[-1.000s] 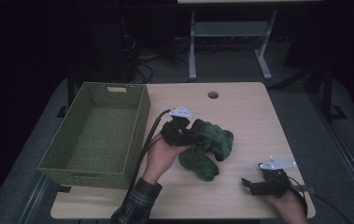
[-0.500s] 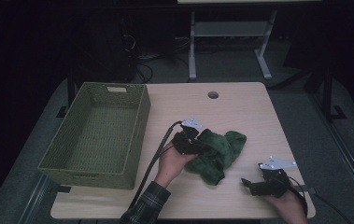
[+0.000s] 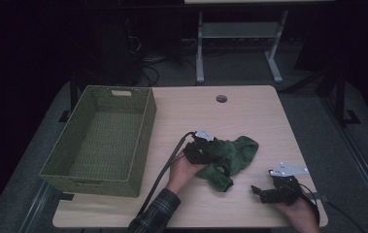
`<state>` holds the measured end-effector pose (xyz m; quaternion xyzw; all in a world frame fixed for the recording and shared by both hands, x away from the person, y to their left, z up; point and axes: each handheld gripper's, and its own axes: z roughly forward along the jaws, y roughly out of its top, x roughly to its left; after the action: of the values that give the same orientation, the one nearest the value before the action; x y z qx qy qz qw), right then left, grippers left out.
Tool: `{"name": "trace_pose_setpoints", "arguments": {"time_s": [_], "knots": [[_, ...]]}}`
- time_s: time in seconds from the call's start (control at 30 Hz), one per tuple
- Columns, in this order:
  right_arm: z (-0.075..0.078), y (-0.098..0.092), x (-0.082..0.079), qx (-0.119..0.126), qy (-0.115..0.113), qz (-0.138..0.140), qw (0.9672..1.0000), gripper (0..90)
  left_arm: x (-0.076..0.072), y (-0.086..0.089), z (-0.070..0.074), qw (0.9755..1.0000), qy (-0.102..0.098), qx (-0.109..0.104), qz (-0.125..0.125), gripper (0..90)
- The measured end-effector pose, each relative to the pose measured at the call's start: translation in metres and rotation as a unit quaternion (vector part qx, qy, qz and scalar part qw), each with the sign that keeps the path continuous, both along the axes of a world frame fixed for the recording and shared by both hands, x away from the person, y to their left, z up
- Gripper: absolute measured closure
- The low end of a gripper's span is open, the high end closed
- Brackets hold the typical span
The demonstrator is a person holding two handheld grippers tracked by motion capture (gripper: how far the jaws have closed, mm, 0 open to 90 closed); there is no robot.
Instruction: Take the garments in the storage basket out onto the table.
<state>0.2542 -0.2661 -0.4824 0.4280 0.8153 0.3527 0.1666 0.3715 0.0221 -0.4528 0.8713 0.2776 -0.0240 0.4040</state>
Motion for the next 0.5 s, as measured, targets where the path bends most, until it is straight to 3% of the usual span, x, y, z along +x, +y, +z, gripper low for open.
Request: {"name": "trace_pose_setpoints", "arguments": {"time_s": [0.1,0.33,0.5], "knots": [[0.000,0.000,0.000,0.000,0.000,0.000,1.0000,9.1,-0.001,0.001,0.004,1.0000,-0.007,0.001,-0.004,80.6],[0.000,0.000,0.000,0.000,0.000,0.000,1.0000,9.1,-0.014,0.010,0.027,0.9993,-0.038,0.000,-0.002,56.8],[0.000,0.000,0.000,0.000,0.000,0.000,1.0000,9.1,-0.033,0.021,0.040,0.9985,-0.054,-0.007,-0.005,56.5]]}}
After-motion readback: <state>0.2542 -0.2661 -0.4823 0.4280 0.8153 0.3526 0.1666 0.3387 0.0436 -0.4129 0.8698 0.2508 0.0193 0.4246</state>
